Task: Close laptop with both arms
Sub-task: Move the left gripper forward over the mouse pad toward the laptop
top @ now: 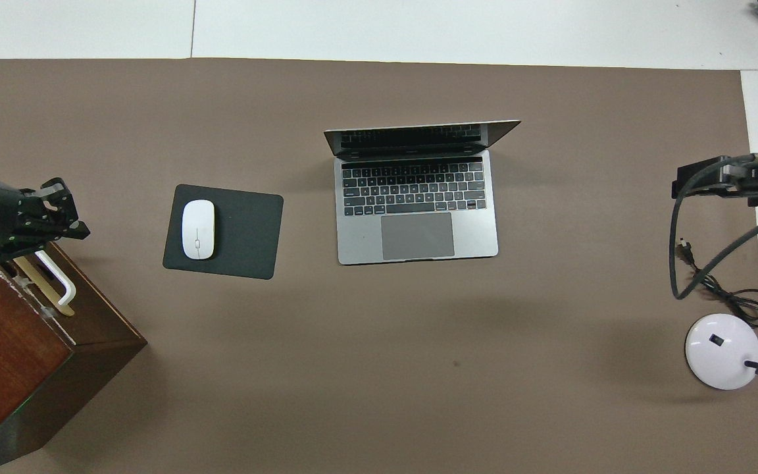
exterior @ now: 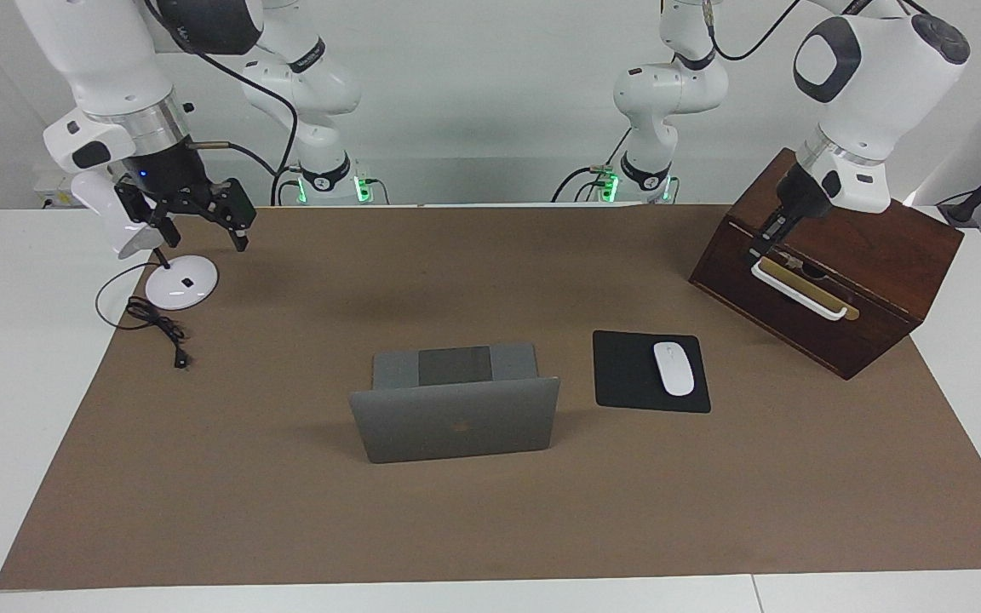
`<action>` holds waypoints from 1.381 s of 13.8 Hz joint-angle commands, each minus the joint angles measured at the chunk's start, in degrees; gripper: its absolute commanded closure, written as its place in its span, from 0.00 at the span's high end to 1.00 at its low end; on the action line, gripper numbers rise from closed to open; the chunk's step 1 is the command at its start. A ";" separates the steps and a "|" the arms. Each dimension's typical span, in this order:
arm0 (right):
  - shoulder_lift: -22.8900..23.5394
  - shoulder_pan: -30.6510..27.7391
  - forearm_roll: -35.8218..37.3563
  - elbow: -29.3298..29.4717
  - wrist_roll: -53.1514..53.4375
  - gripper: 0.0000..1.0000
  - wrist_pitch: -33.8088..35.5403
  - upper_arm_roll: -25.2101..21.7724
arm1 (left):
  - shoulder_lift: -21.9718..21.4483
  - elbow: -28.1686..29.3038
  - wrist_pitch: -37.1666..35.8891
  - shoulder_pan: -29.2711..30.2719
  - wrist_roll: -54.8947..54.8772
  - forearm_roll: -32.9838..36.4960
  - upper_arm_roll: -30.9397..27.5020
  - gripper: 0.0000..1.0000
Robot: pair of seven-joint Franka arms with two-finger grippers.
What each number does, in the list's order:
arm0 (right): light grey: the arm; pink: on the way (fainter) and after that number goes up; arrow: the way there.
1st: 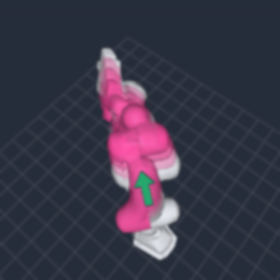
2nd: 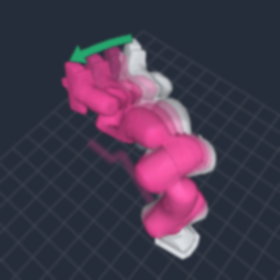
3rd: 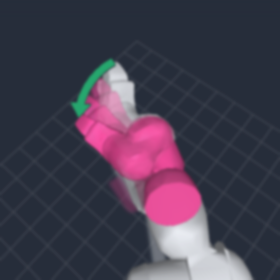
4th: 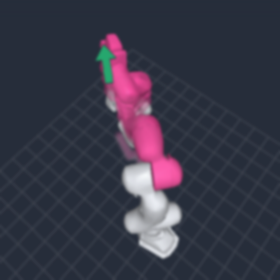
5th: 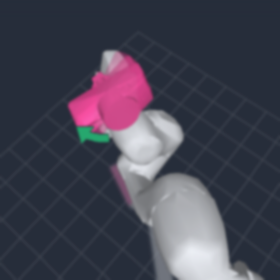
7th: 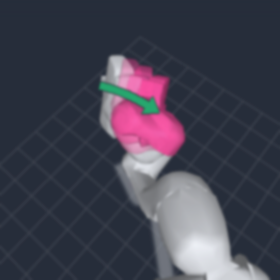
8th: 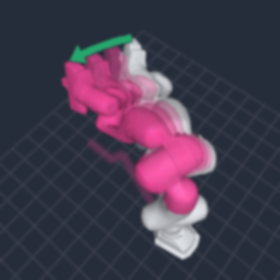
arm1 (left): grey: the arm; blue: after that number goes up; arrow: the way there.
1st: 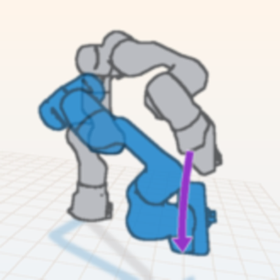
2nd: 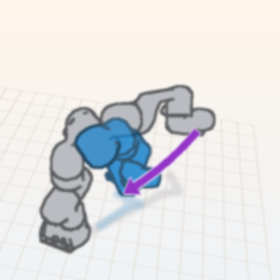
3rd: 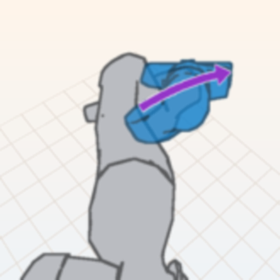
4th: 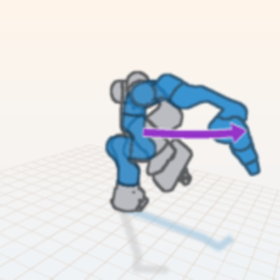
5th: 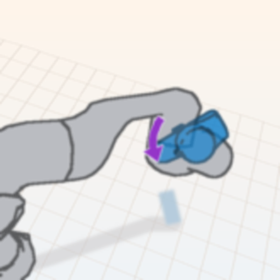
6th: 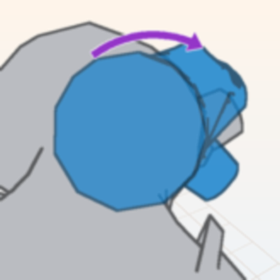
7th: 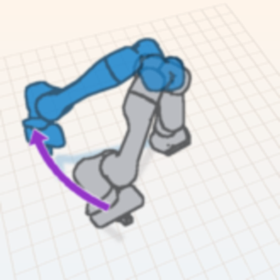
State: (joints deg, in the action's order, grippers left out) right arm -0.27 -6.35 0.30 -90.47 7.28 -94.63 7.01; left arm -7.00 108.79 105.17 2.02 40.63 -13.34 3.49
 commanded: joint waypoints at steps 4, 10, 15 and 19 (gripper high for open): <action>-1.40 -0.68 -1.89 -1.55 -1.38 1.00 -0.73 0.38 | -4.16 9.75 11.69 -1.14 21.54 -8.19 0.64 0.00; -1.31 -0.68 -1.89 -1.55 -2.97 0.00 -2.22 0.38 | -6.18 16.61 20.94 -4.57 41.44 -14.94 0.72 0.00; -1.31 -0.68 -1.89 -1.55 -2.53 0.00 -2.22 0.46 | -6.63 21.37 29.46 -9.31 57.26 -17.95 0.73 0.00; -1.23 -0.68 -1.97 -1.55 -2.27 0.00 -2.49 0.73 | -9.35 28.56 33.15 -10.64 57.63 -32.04 0.73 0.00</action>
State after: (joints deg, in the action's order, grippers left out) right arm -0.28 -6.33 0.29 -90.47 5.41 -95.72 7.13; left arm -12.61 131.35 134.74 -8.02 97.58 -37.79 4.84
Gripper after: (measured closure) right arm 0.991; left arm 0.991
